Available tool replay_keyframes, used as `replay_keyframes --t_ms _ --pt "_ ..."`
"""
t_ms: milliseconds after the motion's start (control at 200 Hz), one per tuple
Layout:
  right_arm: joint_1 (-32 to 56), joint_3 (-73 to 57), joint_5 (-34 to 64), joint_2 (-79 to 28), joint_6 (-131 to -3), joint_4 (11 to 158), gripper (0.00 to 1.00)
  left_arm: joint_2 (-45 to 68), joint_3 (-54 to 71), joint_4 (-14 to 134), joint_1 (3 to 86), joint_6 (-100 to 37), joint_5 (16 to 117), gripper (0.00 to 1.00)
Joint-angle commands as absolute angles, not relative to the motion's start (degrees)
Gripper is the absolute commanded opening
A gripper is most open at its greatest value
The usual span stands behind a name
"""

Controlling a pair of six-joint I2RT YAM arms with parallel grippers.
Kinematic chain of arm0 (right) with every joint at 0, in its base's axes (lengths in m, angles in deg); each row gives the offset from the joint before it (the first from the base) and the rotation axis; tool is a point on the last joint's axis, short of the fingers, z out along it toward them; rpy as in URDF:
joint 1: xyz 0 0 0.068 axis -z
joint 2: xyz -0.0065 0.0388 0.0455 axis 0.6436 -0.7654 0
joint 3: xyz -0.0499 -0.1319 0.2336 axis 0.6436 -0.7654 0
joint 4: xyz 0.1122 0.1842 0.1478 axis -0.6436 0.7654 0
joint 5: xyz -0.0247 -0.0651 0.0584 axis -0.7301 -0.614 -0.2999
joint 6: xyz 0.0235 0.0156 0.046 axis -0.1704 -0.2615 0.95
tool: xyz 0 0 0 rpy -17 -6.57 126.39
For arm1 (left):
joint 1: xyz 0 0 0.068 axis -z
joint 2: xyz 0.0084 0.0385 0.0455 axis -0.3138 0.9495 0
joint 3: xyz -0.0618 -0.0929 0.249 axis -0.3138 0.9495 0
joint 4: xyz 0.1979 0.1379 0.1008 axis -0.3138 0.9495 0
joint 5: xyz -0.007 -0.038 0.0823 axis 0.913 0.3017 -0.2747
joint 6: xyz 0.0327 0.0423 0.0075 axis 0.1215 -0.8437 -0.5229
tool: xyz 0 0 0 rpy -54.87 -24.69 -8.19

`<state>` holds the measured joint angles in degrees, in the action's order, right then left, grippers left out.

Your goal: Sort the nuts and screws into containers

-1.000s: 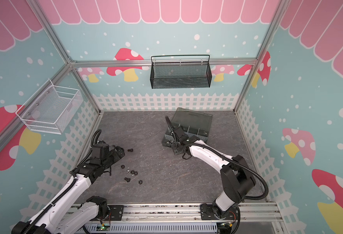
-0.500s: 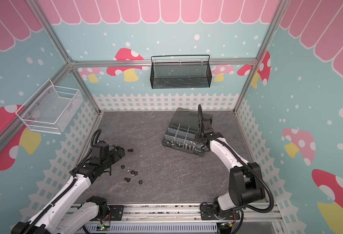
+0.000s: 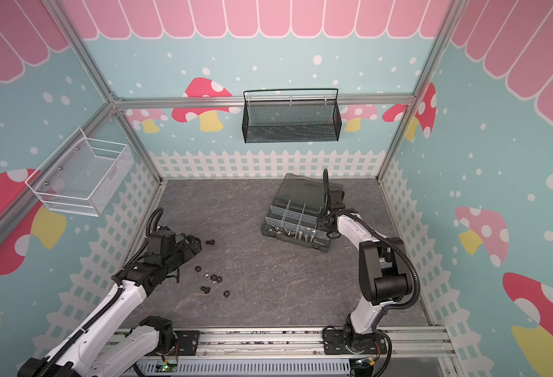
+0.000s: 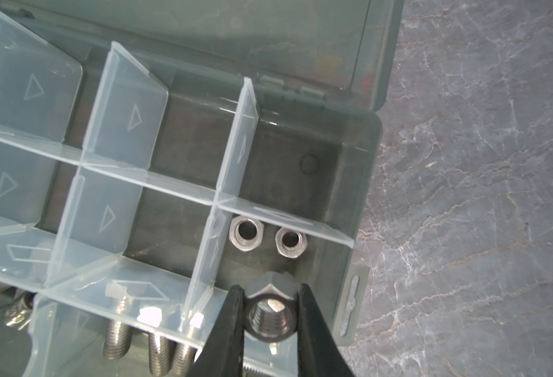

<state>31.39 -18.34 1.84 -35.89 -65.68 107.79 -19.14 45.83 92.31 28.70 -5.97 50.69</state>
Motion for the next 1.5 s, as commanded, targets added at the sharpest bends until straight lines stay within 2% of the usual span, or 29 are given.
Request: replay_keyframes --t_ms 0,475,680,825,906,956,966,986,996,1221,1491 --pt "31.8 -16.6 2.5 -37.7 -67.1 106.8 0.12 -19.2 44.3 93.4 28.9 -6.3 50.8 1.00" --pt "31.8 -16.3 3.6 -38.1 -67.8 106.6 0.42 -18.7 44.1 94.2 28.9 -6.2 51.0 1.00" --pt "31.7 -16.8 2.8 -35.4 -67.9 106.7 0.44 -18.5 43.4 96.0 29.2 -6.2 51.4 1.00" --pt "31.8 -18.3 1.8 -31.8 -67.9 106.7 0.51 -18.6 42.7 99.7 31.7 -5.7 49.6 0.97" --pt "31.8 -20.0 1.3 -29.4 -67.5 106.1 0.60 -18.5 42.3 102.8 34.5 -4.6 47.2 0.96" --pt "31.8 -21.3 1.1 -27.7 -67.3 105.7 0.70 -18.3 42.1 104.7 36.6 -3.5 45.7 0.96" --pt "31.8 -21.5 1.0 -27.3 -67.2 105.6 0.75 -18.2 42.1 105.1 37.0 -3.3 45.4 0.96" --pt "31.8 -22.2 0.8 -26.6 -67.0 105.5 0.95 -18.1 42.1 105.7 37.8 -2.8 44.8 0.95" --pt "31.8 -22.4 0.8 -26.3 -66.9 105.4 1.00 -18.0 42.1 106.1 38.3 -2.6 44.6 0.95" --pt "31.8 -27.9 0.4 -19.7 -64.8 104.1 0.98 -14.2 44.2 108.1 46.4 3.8 42.5 0.87" --pt "31.8 -30.4 0.7 -15.6 -62.4 103.5 0.98 -8.4 44.3 107.2 47.1 4.4 43.5 0.76"
